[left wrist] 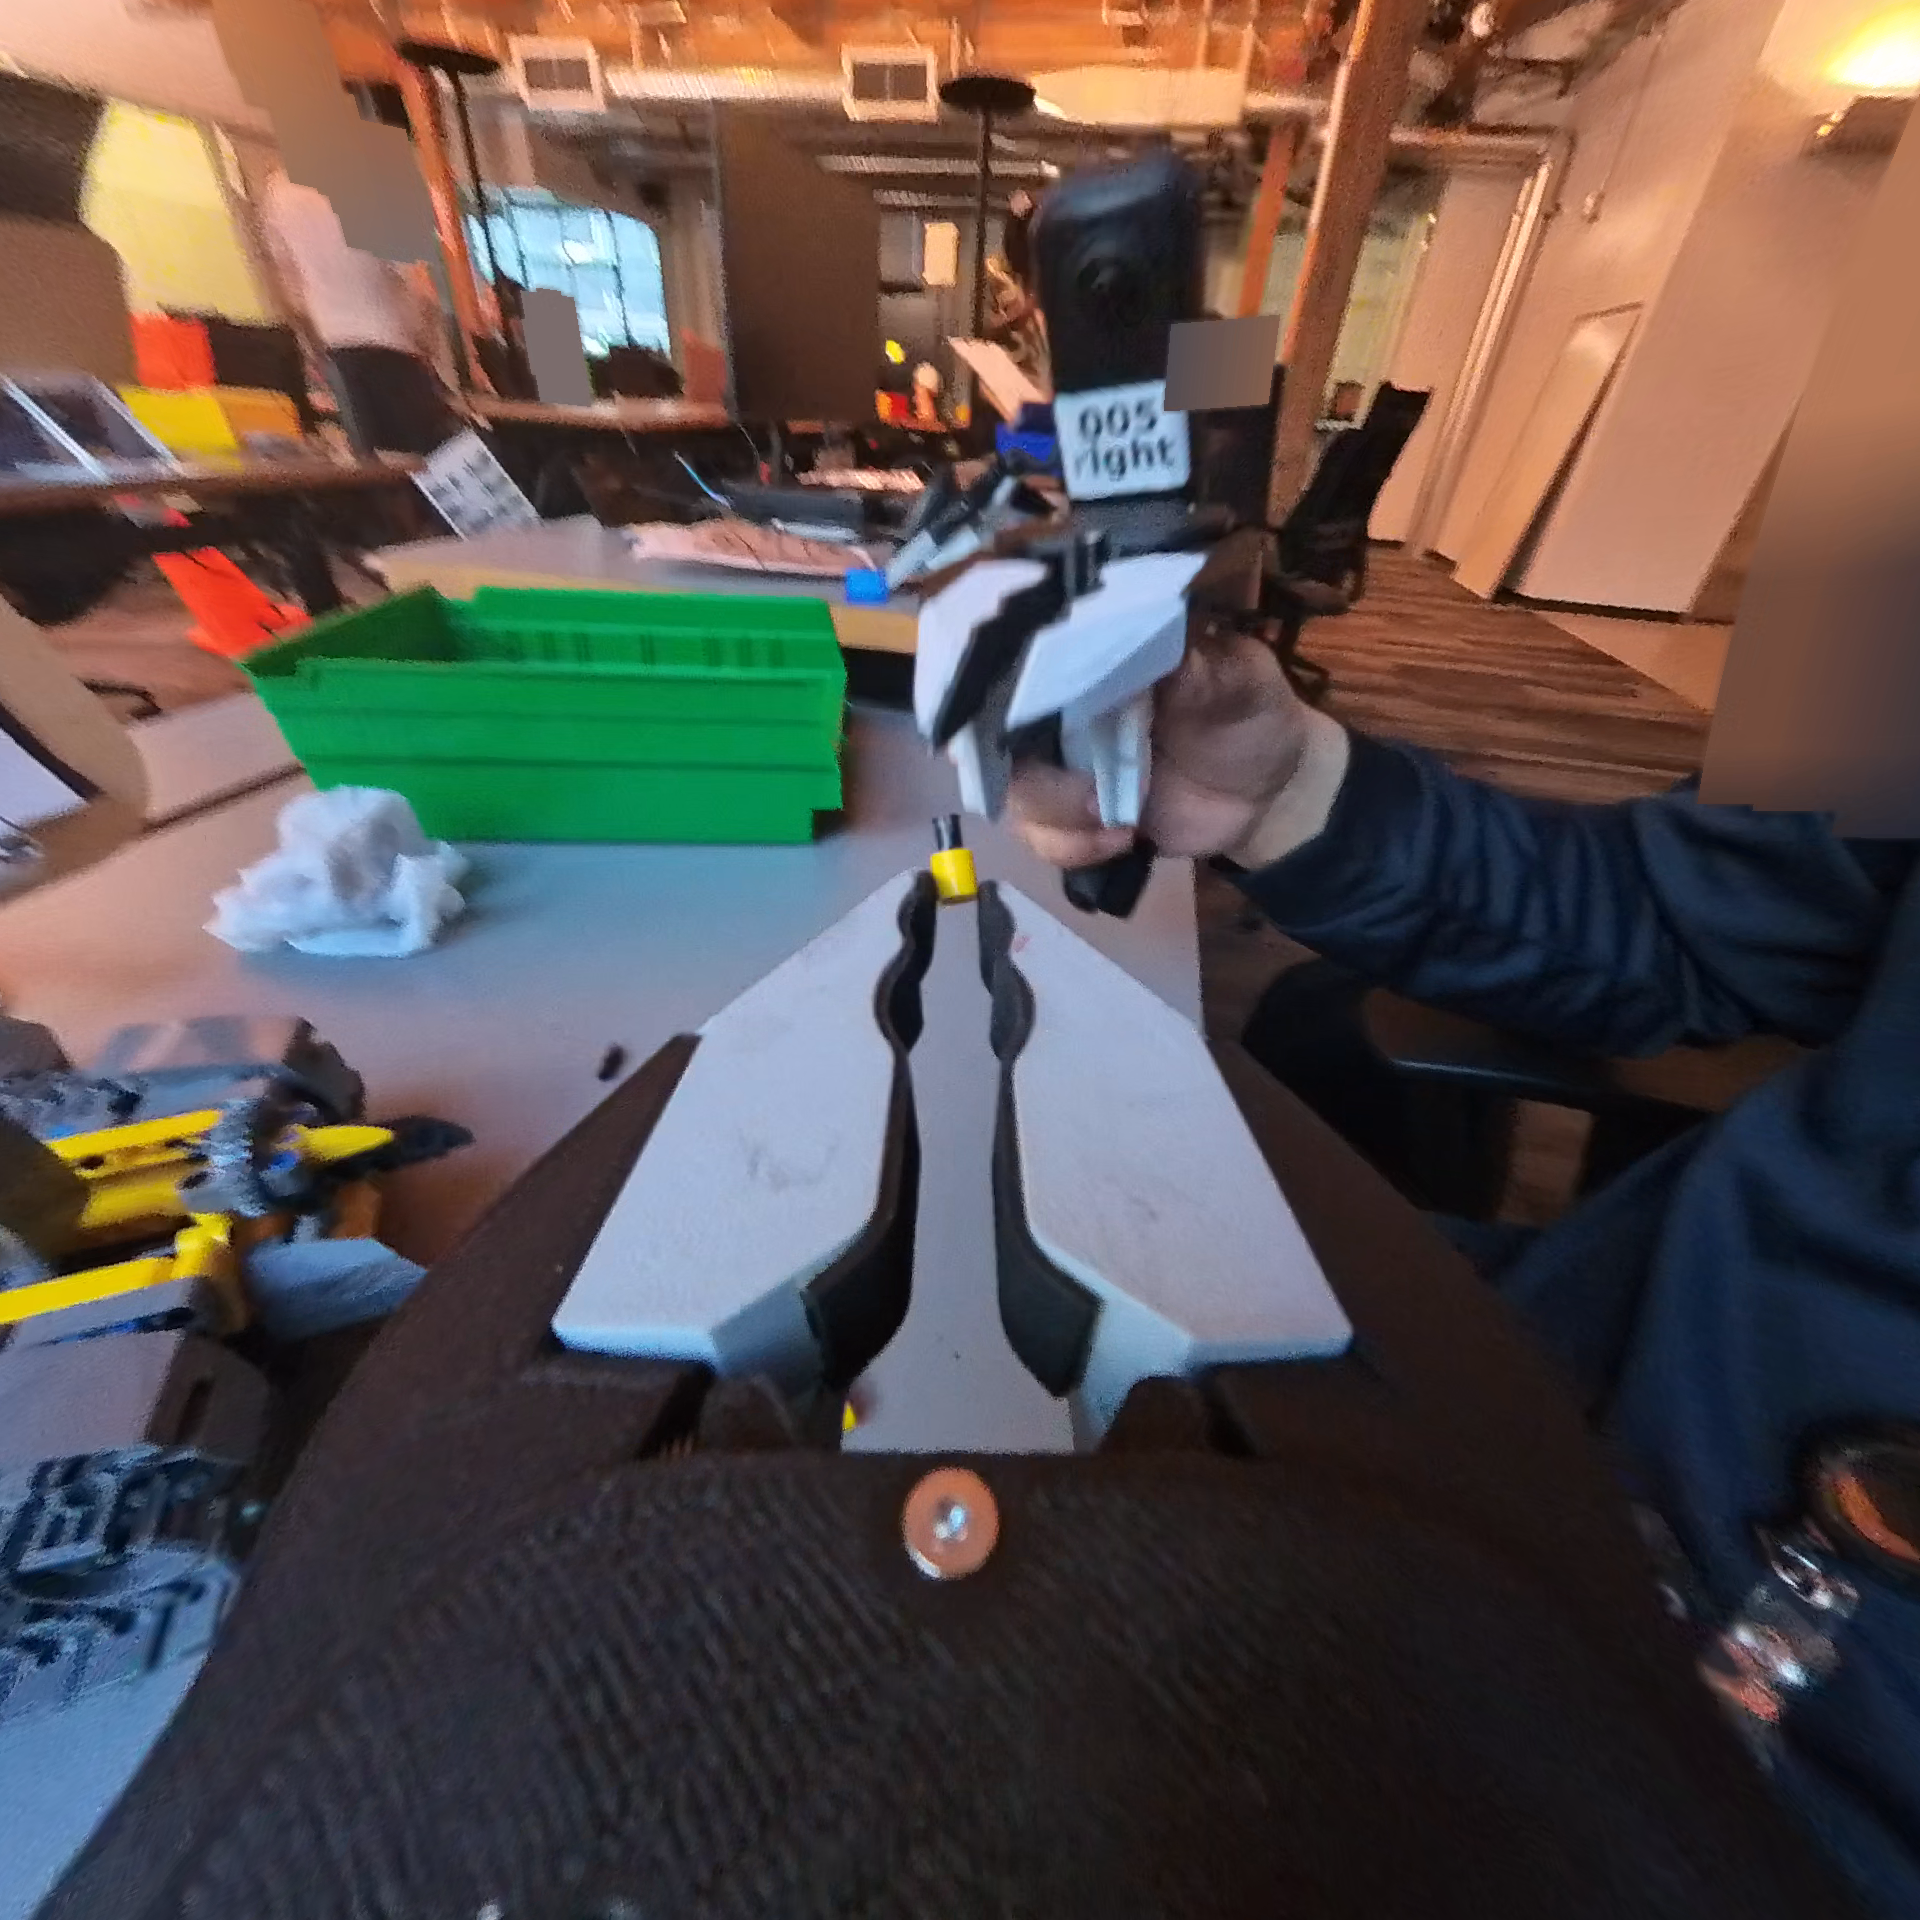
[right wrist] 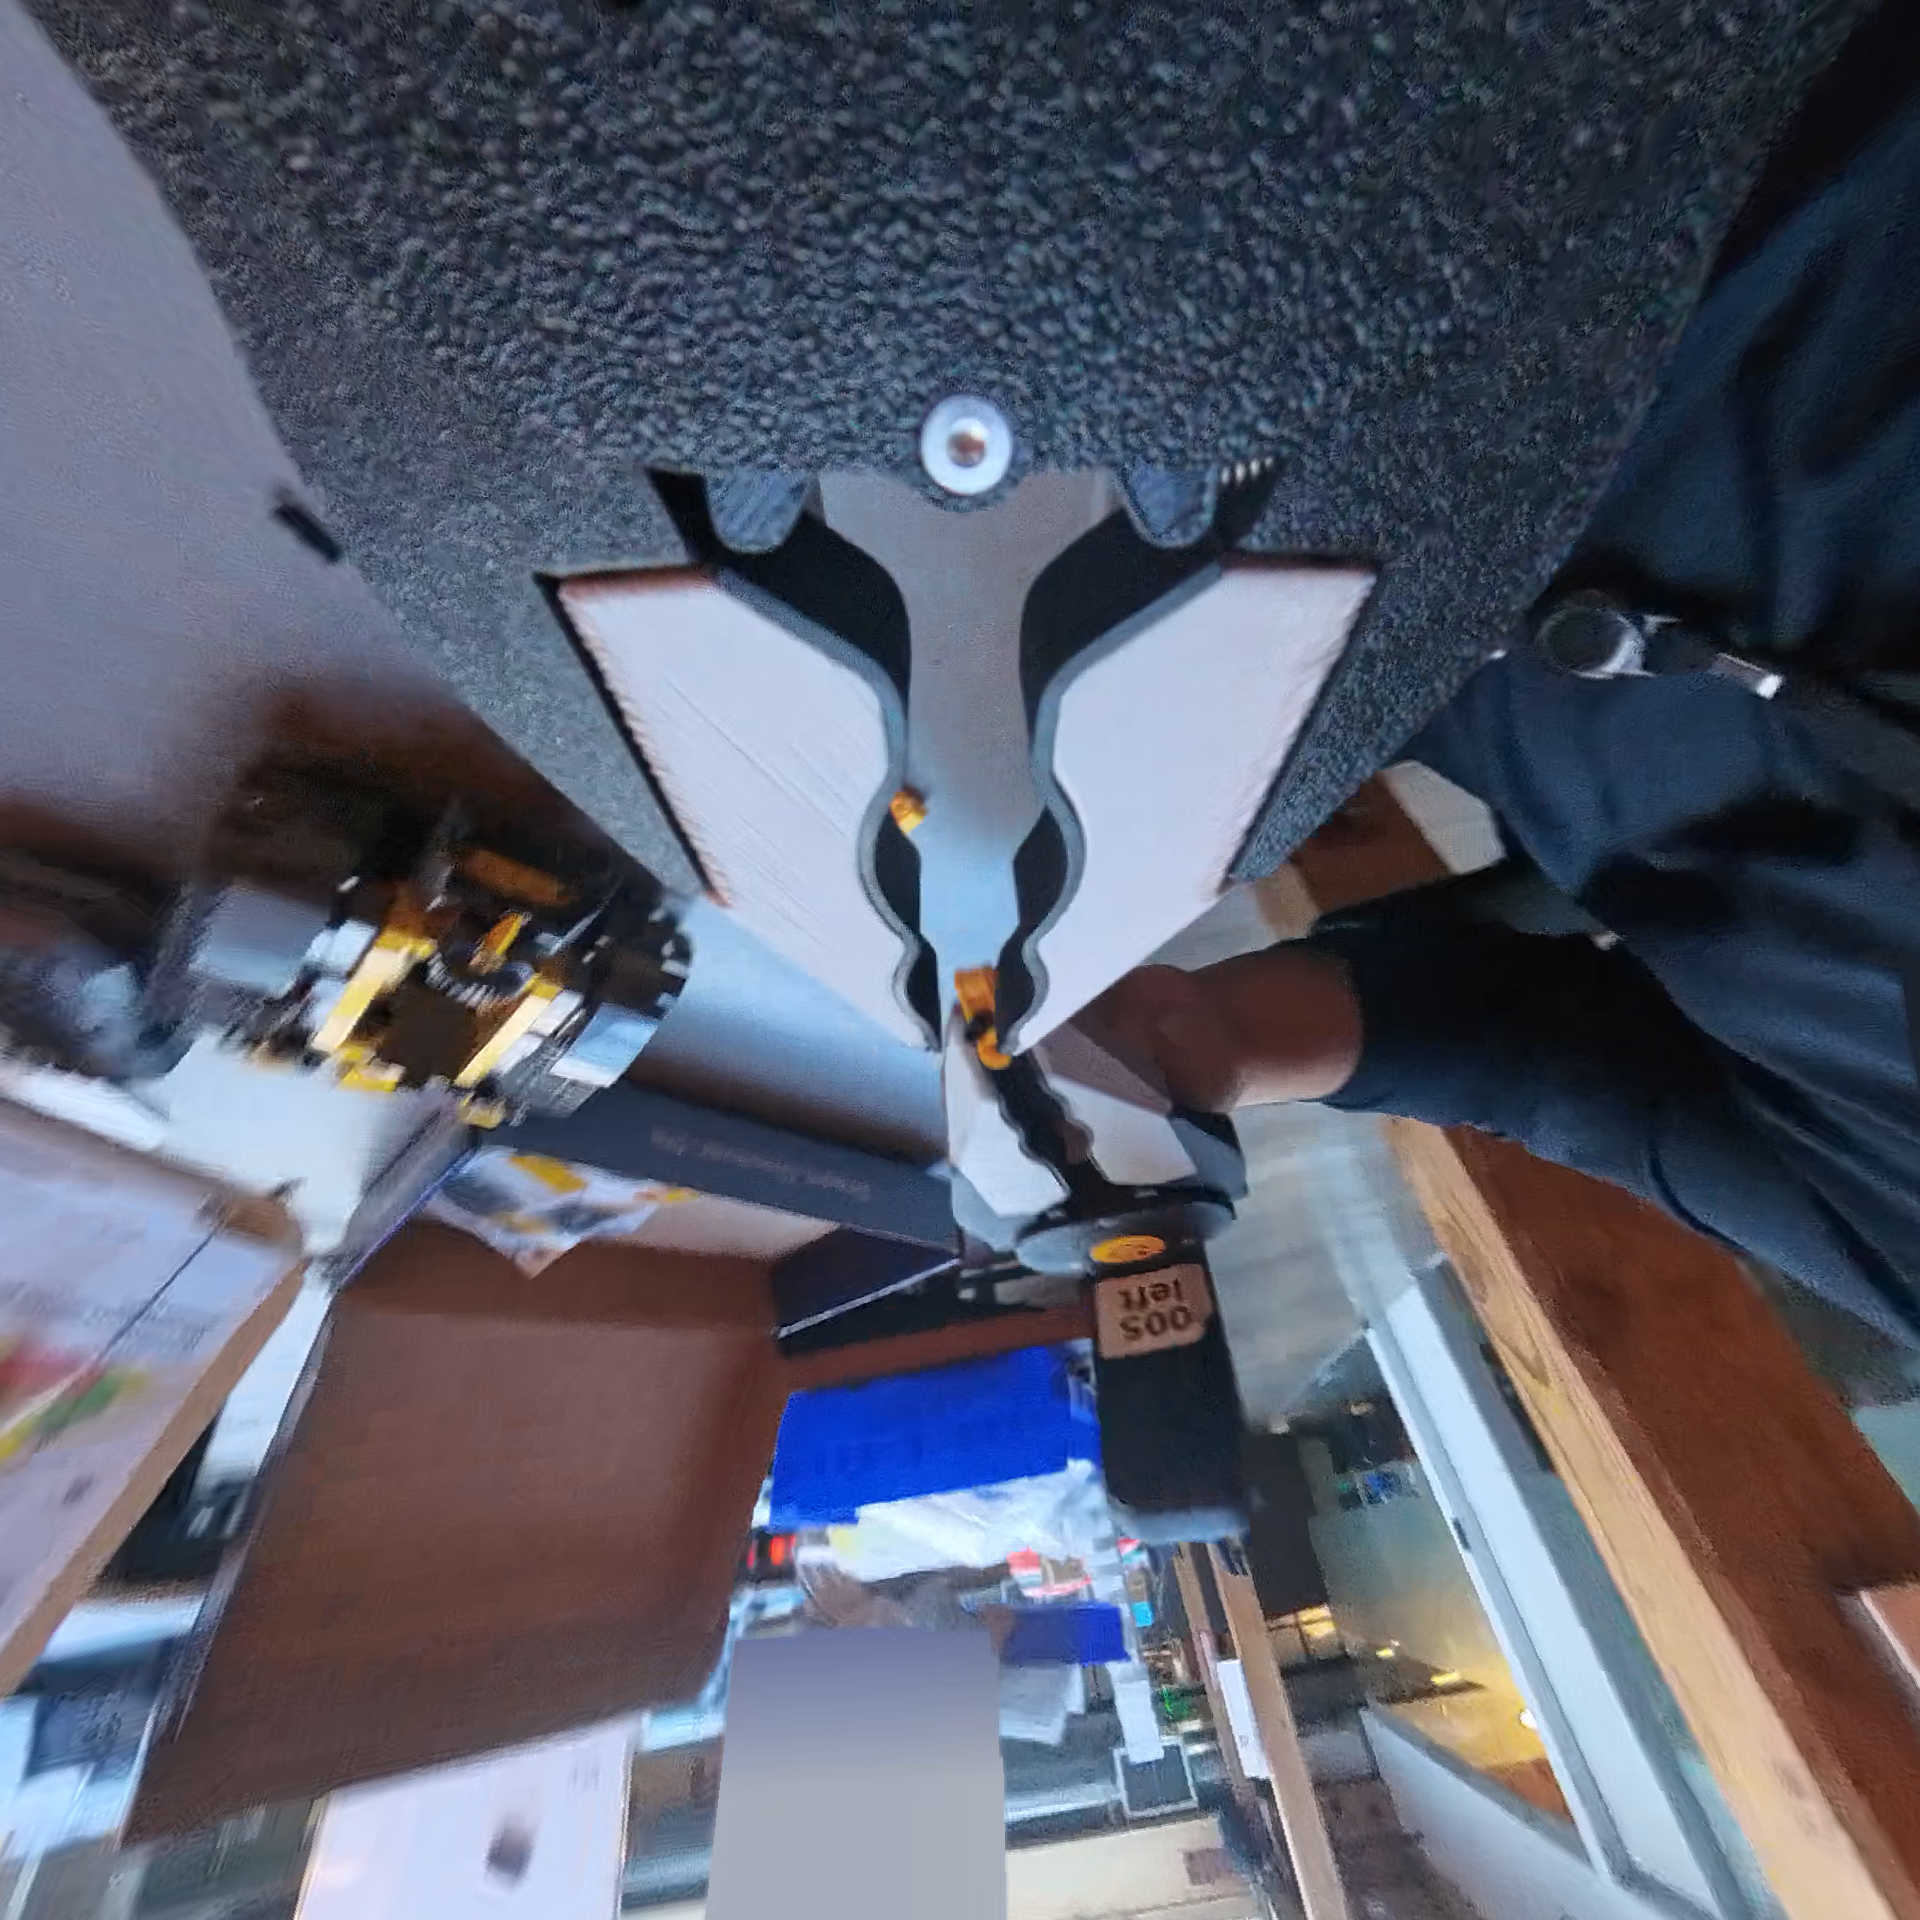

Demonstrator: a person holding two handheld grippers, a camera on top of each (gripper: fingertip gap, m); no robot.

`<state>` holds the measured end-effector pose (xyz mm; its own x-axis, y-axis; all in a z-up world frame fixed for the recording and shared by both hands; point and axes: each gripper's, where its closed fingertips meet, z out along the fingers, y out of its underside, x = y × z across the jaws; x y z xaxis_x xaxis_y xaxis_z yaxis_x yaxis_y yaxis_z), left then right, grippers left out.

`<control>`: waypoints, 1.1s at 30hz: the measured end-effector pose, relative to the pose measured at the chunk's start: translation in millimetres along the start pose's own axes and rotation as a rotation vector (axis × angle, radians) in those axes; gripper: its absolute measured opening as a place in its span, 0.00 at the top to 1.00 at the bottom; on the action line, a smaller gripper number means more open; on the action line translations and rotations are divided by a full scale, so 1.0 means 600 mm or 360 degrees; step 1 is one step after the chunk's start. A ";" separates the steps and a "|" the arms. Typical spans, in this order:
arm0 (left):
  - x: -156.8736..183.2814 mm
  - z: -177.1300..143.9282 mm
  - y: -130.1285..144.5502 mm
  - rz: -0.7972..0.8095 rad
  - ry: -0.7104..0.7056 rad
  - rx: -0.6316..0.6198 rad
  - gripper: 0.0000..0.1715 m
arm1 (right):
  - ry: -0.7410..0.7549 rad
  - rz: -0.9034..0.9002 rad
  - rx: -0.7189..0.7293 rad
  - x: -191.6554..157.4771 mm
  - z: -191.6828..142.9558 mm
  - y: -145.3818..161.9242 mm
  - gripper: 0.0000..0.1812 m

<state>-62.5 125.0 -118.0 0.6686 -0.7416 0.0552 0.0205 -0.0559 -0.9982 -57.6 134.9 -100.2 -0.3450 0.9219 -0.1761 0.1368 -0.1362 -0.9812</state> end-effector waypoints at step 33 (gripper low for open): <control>-0.036 0.001 0.009 0.0129 -0.0421 -0.0068 0.95 | 0.0212 0.0220 0.0056 0.035 0.045 0.032 0.99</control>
<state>-76.4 141.1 -124.4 0.8378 -0.5447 -0.0380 -0.0685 -0.0358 -0.9970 -87.4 141.9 -124.7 -0.1988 0.9330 -0.2999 0.1410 -0.2756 -0.9509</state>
